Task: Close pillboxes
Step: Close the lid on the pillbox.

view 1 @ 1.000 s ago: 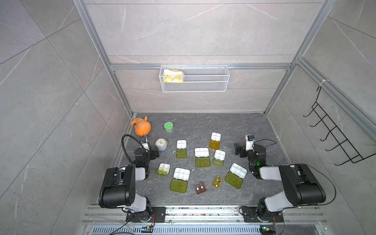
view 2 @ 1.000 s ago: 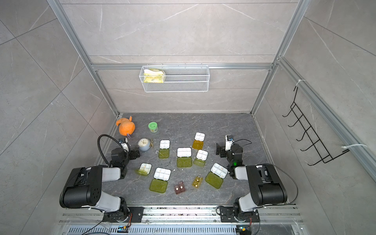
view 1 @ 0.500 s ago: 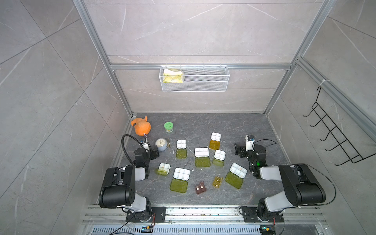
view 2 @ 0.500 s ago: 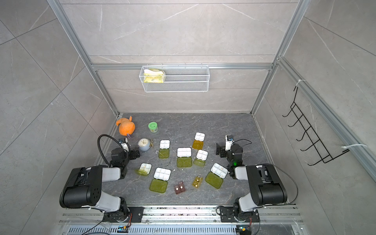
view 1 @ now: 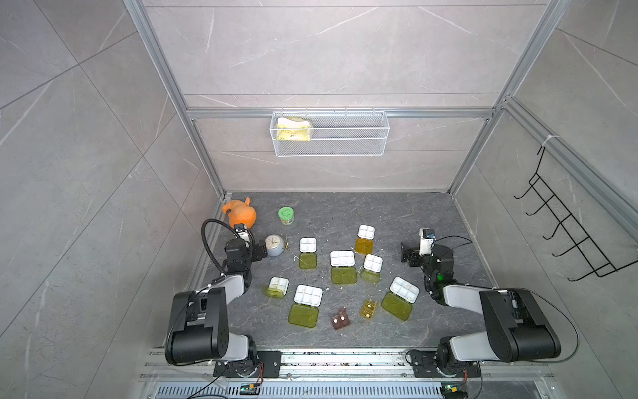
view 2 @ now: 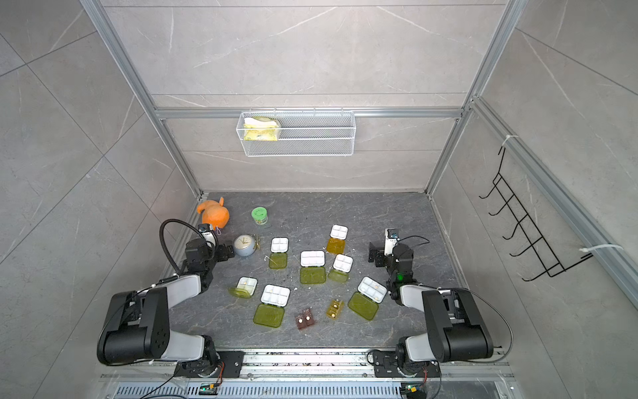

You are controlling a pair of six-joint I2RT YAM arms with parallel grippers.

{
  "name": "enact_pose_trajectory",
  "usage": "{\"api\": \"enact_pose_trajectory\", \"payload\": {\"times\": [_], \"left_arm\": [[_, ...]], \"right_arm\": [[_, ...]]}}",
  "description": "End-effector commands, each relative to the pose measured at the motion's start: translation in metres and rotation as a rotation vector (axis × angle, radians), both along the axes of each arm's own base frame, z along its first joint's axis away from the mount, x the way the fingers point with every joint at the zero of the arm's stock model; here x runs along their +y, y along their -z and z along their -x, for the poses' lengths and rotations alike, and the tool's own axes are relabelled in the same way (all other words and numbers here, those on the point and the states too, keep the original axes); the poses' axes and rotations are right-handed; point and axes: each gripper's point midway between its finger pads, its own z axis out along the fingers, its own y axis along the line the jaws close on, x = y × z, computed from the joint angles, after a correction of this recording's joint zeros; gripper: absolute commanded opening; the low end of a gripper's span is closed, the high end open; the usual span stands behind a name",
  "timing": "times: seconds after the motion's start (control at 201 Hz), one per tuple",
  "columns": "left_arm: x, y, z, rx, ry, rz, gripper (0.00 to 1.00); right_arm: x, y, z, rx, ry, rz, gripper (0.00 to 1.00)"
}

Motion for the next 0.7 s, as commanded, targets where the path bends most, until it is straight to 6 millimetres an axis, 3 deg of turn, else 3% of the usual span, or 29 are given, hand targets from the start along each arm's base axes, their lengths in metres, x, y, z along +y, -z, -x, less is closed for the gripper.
{"api": "enact_pose_trajectory", "payload": {"times": [0.0, 0.08, 0.229, 0.343, 0.458, 0.582, 0.697], "left_arm": [[0.009, -0.021, 0.009, -0.004, -0.070, 0.018, 1.00], [0.013, -0.036, 0.015, -0.020, -0.115, 0.052, 1.00], [0.026, -0.055, 0.027, 0.053, -0.252, 0.128, 1.00], [0.019, -0.068, 0.031, 0.121, -0.248, 0.182, 1.00], [0.011, -0.078, 0.040, 0.157, -0.258, 0.268, 1.00], [0.002, -0.085, 0.052, 0.175, -0.288, 0.387, 1.00], [-0.017, -0.098, 0.057, 0.188, -0.194, 0.441, 1.00]], "right_arm": [[-0.006, -0.022, -0.003, 0.027, 0.050, -0.007, 1.00], [-0.011, -0.042, -0.007, 0.079, 0.122, -0.091, 1.00], [0.006, -0.077, -0.022, 0.325, 0.096, -0.196, 1.00], [0.016, -0.093, -0.036, 0.502, 0.113, -0.263, 1.00], [0.041, -0.114, -0.040, 0.496, 0.003, -0.364, 1.00], [0.051, -0.143, -0.033, 0.445, -0.054, -0.414, 1.00], [0.054, -0.161, -0.021, 0.432, -0.084, -0.408, 1.00]]}}
